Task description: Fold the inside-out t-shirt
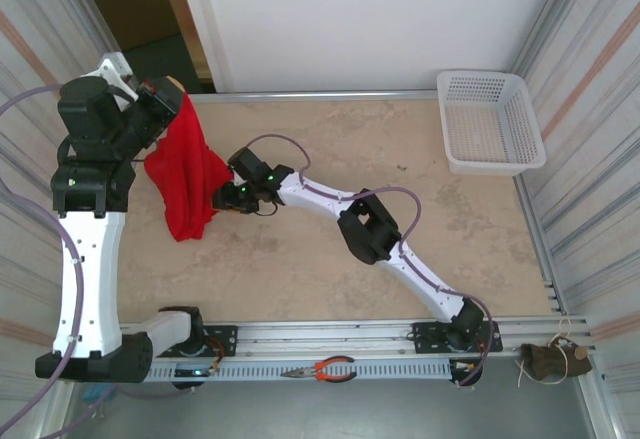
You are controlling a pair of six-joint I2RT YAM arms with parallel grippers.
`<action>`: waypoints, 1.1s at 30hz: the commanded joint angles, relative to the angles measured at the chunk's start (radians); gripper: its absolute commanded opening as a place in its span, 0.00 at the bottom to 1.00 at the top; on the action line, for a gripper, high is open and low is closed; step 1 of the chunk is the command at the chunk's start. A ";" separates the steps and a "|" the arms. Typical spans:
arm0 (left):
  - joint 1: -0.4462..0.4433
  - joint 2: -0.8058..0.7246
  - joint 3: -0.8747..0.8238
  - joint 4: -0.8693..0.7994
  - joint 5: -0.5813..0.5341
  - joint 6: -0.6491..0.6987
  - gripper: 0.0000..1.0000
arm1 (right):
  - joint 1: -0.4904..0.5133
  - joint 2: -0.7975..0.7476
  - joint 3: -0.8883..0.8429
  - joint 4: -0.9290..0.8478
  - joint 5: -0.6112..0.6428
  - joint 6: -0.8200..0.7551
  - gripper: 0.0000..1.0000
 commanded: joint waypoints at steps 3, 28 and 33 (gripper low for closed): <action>-0.005 -0.035 -0.018 0.050 0.030 -0.018 0.00 | 0.004 0.038 0.046 -0.123 0.114 -0.009 0.42; -0.005 -0.058 -0.046 0.059 0.043 -0.036 0.00 | 0.024 0.200 0.261 -0.114 0.061 0.034 0.32; -0.005 -0.061 -0.051 0.056 0.035 -0.036 0.00 | 0.030 0.200 0.263 -0.095 0.056 0.034 0.27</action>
